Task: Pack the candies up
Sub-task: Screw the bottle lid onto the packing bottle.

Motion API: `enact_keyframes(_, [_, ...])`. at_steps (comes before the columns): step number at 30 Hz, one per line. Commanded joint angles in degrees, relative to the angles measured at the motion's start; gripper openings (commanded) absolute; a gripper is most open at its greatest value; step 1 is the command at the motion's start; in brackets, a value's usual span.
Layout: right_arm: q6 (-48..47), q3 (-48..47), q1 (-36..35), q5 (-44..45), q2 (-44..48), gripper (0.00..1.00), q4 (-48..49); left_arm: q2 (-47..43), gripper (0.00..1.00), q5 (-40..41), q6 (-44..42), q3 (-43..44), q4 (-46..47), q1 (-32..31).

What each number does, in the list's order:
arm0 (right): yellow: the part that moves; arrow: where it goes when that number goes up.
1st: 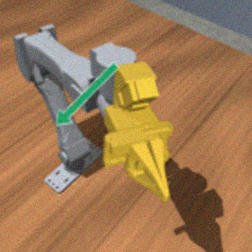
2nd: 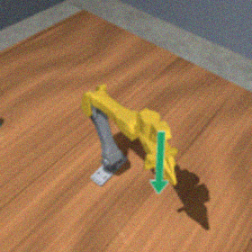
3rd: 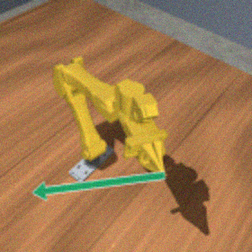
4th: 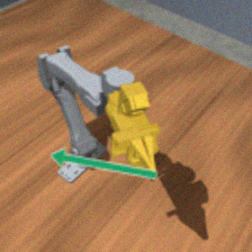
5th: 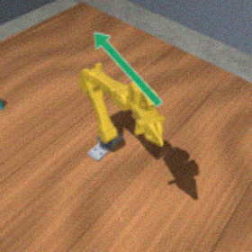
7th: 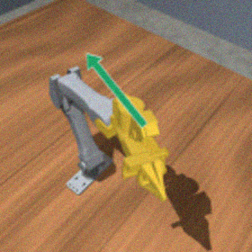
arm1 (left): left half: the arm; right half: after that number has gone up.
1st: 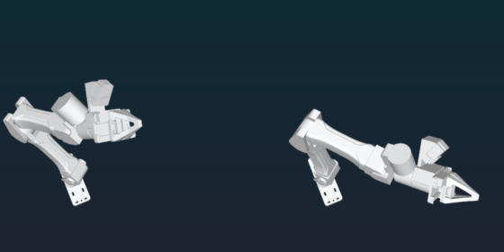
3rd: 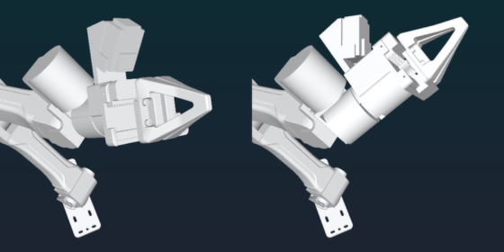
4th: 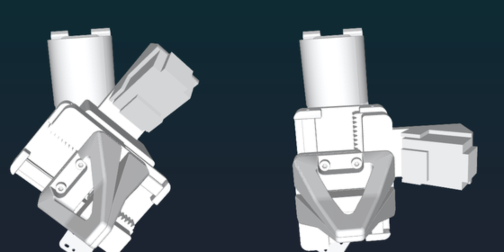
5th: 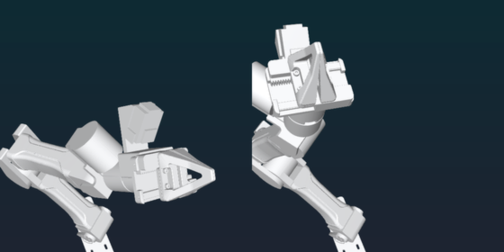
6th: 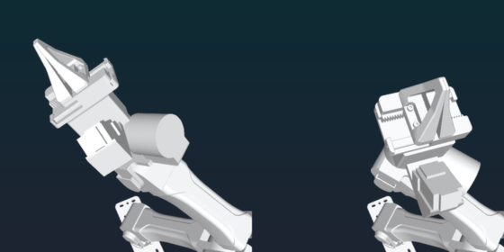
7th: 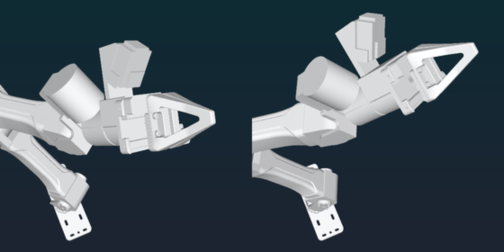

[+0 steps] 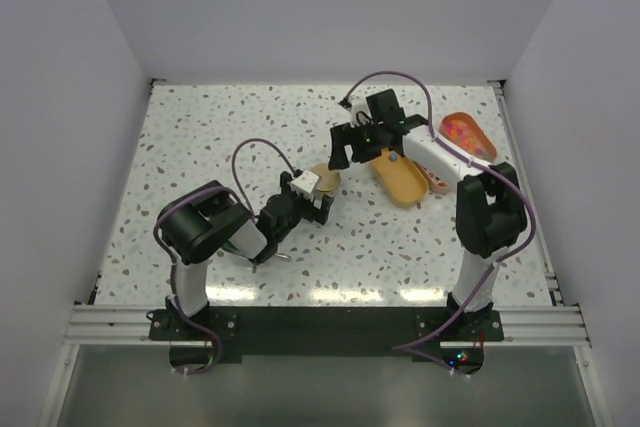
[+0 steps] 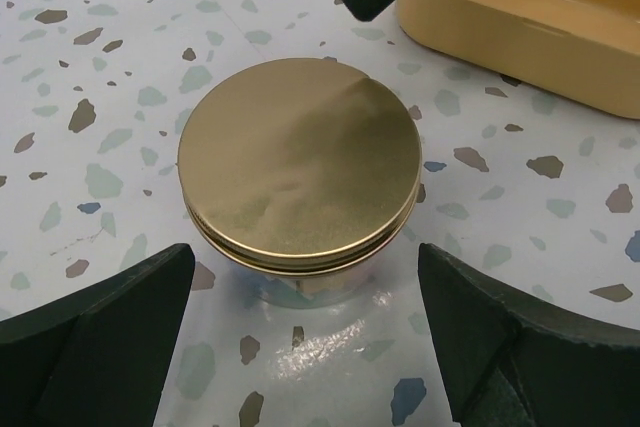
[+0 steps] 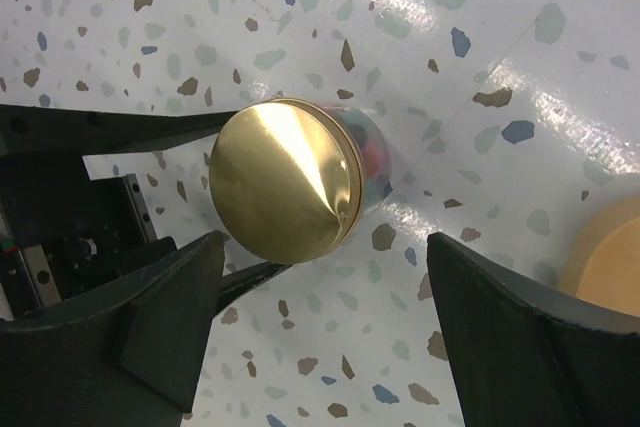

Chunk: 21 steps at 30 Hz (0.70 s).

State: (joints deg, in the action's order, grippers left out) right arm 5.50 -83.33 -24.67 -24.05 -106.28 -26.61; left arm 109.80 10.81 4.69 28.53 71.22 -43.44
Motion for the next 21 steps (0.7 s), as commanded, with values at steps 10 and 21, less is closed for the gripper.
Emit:
enact_keyframes(10, [-2.16,-7.72,-0.47,-1.96,-5.25,0.83,-4.15,5.60,0.97,-1.41,-2.40,4.25,10.78,1.25])
enact_keyframes(21, [-4.44,-13.79,-1.09,-1.79,-10.88,0.63,-6.26,6.92,0.85,-2.90,-2.14,5.83,10.78,1.25])
